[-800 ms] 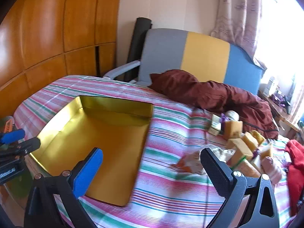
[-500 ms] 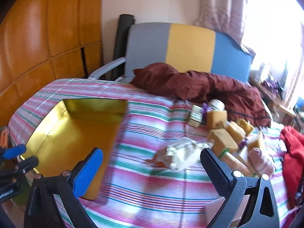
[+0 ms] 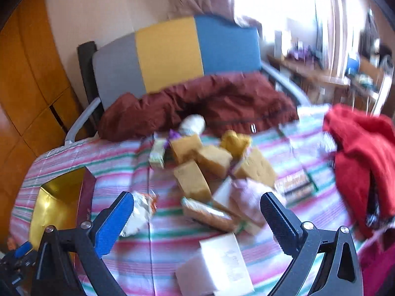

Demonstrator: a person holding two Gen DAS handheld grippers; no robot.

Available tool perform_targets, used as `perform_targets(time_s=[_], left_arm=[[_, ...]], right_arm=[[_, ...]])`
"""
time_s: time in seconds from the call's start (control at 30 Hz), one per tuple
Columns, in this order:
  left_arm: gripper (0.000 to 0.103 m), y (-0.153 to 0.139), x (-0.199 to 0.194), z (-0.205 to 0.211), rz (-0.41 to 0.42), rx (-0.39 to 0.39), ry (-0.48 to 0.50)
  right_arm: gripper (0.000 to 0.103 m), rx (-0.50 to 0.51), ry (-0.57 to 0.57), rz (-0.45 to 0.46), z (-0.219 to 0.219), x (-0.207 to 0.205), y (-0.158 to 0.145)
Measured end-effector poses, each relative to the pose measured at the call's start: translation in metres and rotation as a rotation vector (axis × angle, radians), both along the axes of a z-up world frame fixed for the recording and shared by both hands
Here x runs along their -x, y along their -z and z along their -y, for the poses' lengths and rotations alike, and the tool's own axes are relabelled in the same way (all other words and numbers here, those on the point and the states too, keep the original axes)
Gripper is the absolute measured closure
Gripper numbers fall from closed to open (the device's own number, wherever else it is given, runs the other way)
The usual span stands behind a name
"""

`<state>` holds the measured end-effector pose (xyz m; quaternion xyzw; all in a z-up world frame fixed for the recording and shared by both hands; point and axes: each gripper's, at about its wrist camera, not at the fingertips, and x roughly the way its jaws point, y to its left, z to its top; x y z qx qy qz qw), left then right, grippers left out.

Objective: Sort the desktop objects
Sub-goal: 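Reach the left tool to the silver snack packet and grasp it, then carry the packet into the gold tray with the left tool while the right tool grasps a white block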

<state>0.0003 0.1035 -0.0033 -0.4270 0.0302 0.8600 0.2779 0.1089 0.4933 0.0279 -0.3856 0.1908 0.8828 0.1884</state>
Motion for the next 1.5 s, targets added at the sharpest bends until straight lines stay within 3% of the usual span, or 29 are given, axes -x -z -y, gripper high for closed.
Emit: perform_targets(time_s=[0.2, 0.4, 0.57, 0.77, 1.03, 1.17, 1.3, 1.5], left_arm=[[0.032, -0.008, 0.006, -0.06, -0.006, -0.012, 0.177], [0.032, -0.004, 0.023, -0.122, 0.022, 0.004, 0.329], [0.031, 0.015, 0.045, -0.161, 0.068, 0.052, 0.363], [0.019, 0.038, 0.058, -0.198, 0.107, 0.106, 0.451], [0.02, 0.067, 0.075, -0.231, 0.144, 0.2, 0.493], [0.031, 0.078, 0.08, -0.236, 0.173, 0.207, 0.488], [0.038, 0.077, 0.079, -0.23, 0.149, 0.179, 0.483], [0.04, 0.066, 0.074, -0.207, 0.146, 0.128, 0.422]], right_arm=[[0.0, 0.037, -0.069, 0.076, -0.007, -0.02, 0.02], [0.0, 0.132, -0.105, 0.025, -0.011, -0.026, 0.034], [0.0, 0.171, -0.112, 0.022, -0.013, -0.021, 0.041], [0.0, 0.205, -0.091, 0.024, -0.023, -0.02, 0.046], [0.0, 0.189, -0.165, 0.042, -0.012, -0.013, 0.047], [0.0, 0.201, -0.195, 0.047, -0.01, -0.01, 0.048], [0.0, 0.214, -0.237, 0.064, -0.003, -0.007, 0.053], [0.022, 0.217, -0.302, 0.121, 0.011, -0.003, 0.062]])
